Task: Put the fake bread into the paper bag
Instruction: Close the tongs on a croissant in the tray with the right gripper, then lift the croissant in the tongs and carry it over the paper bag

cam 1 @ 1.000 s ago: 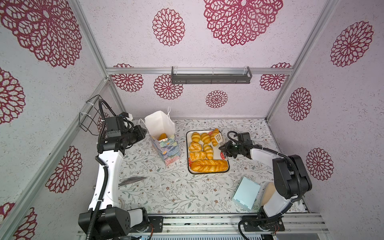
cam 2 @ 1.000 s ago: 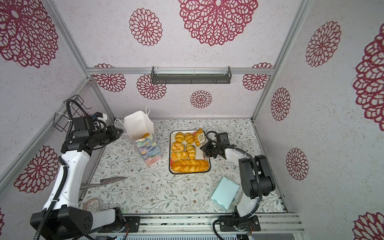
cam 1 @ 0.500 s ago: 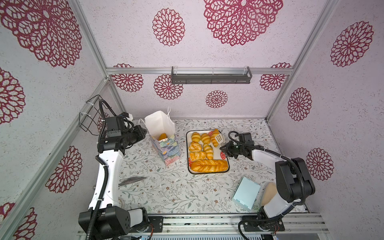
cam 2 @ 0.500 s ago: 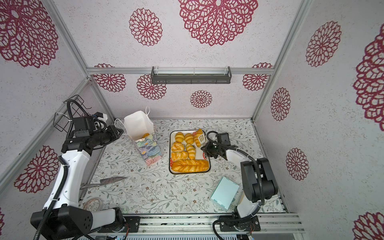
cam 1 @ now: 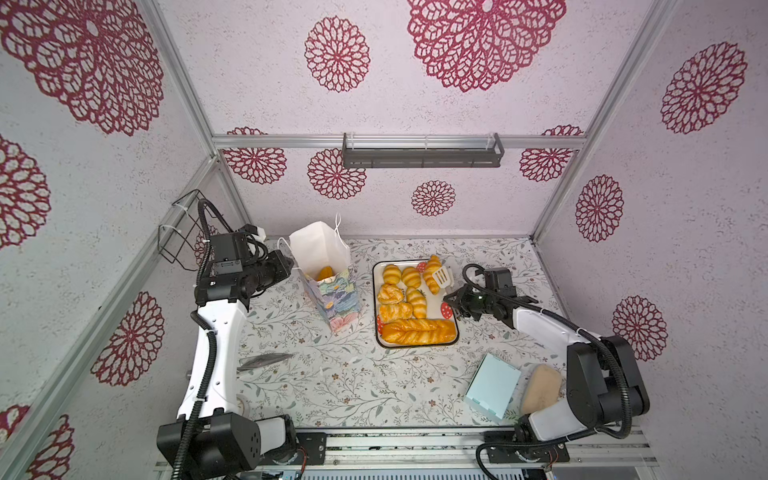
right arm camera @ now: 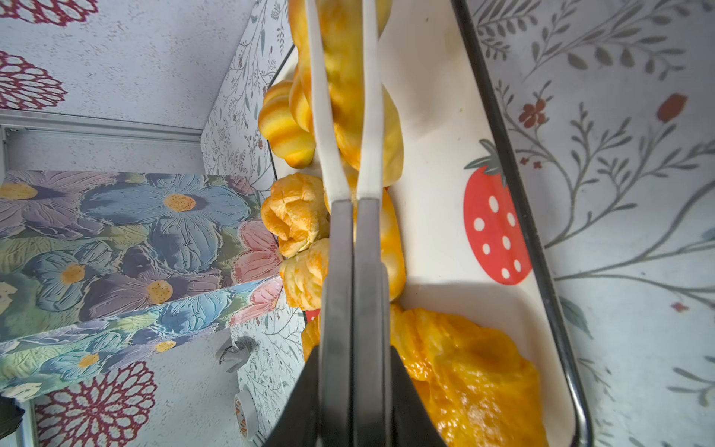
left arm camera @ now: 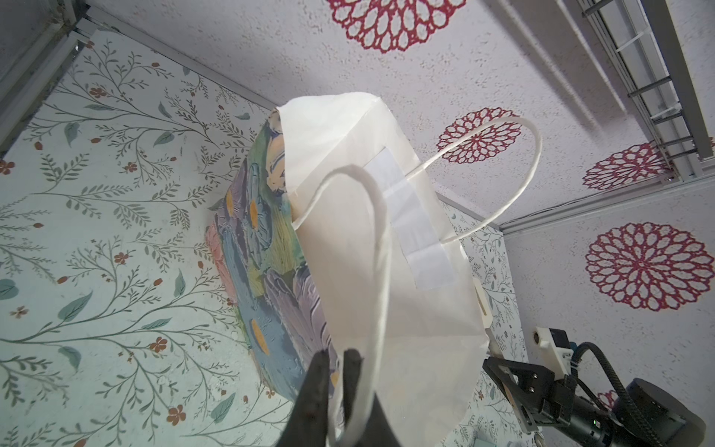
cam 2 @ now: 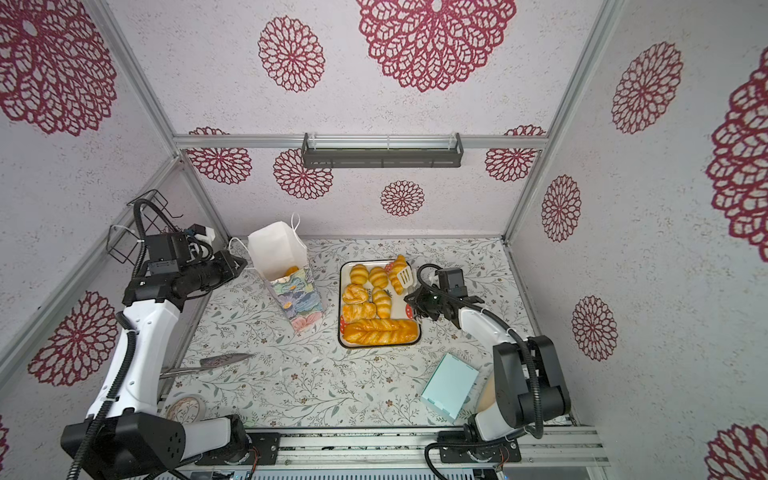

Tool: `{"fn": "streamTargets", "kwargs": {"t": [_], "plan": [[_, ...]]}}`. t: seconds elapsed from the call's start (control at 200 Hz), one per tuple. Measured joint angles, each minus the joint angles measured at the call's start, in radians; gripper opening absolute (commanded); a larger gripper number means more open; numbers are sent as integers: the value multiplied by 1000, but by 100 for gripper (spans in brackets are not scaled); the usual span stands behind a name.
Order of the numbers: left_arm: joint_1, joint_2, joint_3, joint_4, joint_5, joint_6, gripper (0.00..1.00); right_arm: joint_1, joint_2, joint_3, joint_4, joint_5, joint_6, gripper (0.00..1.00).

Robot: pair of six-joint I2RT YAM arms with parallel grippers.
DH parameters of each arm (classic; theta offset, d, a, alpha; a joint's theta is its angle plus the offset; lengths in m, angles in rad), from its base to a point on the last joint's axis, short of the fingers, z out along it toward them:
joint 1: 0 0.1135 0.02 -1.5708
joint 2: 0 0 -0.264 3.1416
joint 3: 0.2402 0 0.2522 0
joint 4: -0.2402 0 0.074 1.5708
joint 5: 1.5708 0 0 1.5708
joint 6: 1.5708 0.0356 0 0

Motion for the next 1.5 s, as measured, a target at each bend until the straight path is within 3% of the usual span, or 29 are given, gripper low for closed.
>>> {"fn": "streamTargets", "kwargs": {"t": [0.886, 1.131, 1.501], "plan": [[0, 0, 6, -6, 0, 0, 13, 19, -152, -31, 119, -141, 2, 22], [-3, 0, 9, -6, 0, 0, 13, 80, -184, 8, 137, -161, -3, 23], [-4, 0, 11, -6, 0, 0, 13, 232, -169, 223, 111, -159, -77, 23]]}}
